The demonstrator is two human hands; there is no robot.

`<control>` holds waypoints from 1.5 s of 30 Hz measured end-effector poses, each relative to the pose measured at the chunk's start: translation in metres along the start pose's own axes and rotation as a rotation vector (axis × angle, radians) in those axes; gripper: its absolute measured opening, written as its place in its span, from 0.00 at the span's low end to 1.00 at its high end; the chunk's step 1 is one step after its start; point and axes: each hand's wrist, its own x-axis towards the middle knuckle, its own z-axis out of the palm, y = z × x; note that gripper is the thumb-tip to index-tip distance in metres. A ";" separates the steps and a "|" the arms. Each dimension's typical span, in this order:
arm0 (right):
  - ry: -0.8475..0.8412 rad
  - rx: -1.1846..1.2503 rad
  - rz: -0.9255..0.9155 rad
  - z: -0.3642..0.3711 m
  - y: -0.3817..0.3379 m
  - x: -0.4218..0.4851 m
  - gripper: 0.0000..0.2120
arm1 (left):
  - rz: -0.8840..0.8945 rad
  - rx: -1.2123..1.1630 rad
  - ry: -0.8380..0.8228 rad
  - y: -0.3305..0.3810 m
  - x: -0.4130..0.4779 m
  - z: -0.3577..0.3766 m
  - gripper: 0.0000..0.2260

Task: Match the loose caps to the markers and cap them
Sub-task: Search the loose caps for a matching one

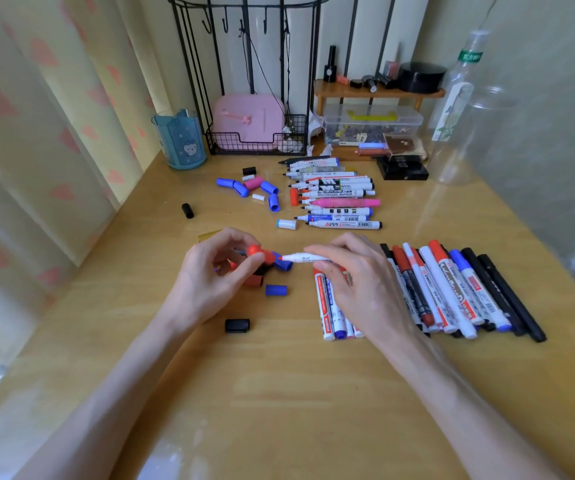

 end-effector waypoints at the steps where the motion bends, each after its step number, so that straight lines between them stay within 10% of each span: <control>1: -0.004 -0.004 -0.004 0.001 0.000 0.000 0.12 | -0.013 -0.024 -0.004 -0.001 -0.001 -0.001 0.04; 32: -0.020 -0.120 0.083 -0.010 0.007 0.003 0.12 | 0.189 0.372 -0.065 -0.020 0.004 0.008 0.08; 45: 0.042 -0.111 0.122 -0.014 0.022 0.005 0.12 | -0.031 0.507 -0.043 -0.025 0.097 0.035 0.17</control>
